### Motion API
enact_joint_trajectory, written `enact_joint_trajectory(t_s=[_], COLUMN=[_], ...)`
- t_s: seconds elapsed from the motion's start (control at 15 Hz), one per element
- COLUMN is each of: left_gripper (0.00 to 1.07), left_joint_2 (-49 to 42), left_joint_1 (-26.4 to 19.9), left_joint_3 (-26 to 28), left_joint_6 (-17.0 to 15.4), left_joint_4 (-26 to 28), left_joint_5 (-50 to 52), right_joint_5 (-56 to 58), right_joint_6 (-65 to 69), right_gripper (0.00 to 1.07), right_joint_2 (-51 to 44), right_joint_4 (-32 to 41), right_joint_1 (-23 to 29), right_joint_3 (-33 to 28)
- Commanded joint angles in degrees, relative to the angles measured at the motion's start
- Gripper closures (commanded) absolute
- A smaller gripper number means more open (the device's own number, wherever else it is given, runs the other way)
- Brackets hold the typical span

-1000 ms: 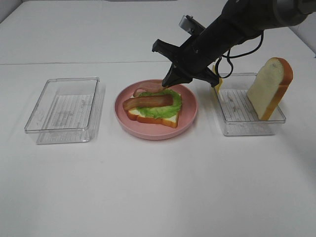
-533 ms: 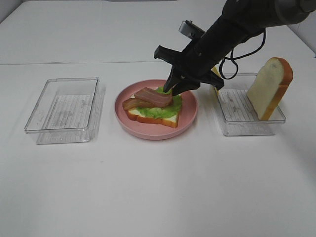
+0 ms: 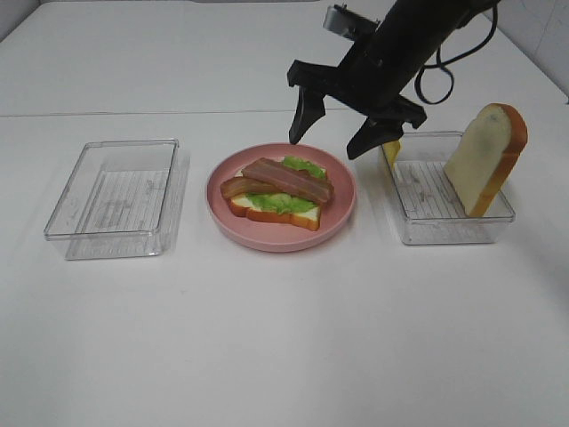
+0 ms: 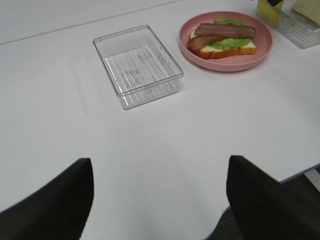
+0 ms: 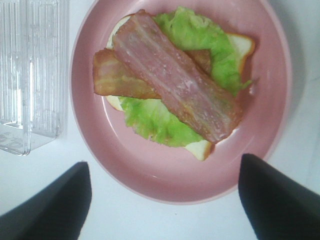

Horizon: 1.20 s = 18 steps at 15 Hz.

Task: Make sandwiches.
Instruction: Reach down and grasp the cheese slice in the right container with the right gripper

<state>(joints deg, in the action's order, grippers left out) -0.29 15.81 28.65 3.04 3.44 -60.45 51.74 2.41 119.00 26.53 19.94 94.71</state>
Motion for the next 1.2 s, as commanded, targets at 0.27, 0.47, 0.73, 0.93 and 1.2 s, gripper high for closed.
enact_joint_trajectory(t_s=[0.27,0.47,0.73,0.93,1.2], left_gripper=[0.36,0.36,0.36,0.36,0.36], left_joint_2=[-1.2,-1.2,-1.2,-1.2,-1.2], left_joint_1=[0.0,0.0,0.0,0.0,0.0], left_joint_3=[-0.1,-0.1,-0.1,-0.1,-0.1], left_joint_6=[0.0,0.0,0.0,0.0,0.0], left_joint_4=[0.3,0.3,0.3,0.3,0.3], left_joint_5=[0.6,0.6,0.6,0.6,0.6], right_joint_5=[8.2,8.4,6.9,6.5,3.8], right_joint_6=[5.2,5.3,4.6,3.6,2.1], right_gripper=[0.31,0.32,0.43,0.43,0.44], right_joint_2=[-3.7,-2.8,0.7,4.8,9.7], right_joint_4=[-19.0,-24.8,-23.5,-20.7,-16.9], right_joint_1=[-0.1,-0.7,-3.5,-6.1,-8.0], right_joint_3=[6.9,10.8,13.8,16.2,17.1])
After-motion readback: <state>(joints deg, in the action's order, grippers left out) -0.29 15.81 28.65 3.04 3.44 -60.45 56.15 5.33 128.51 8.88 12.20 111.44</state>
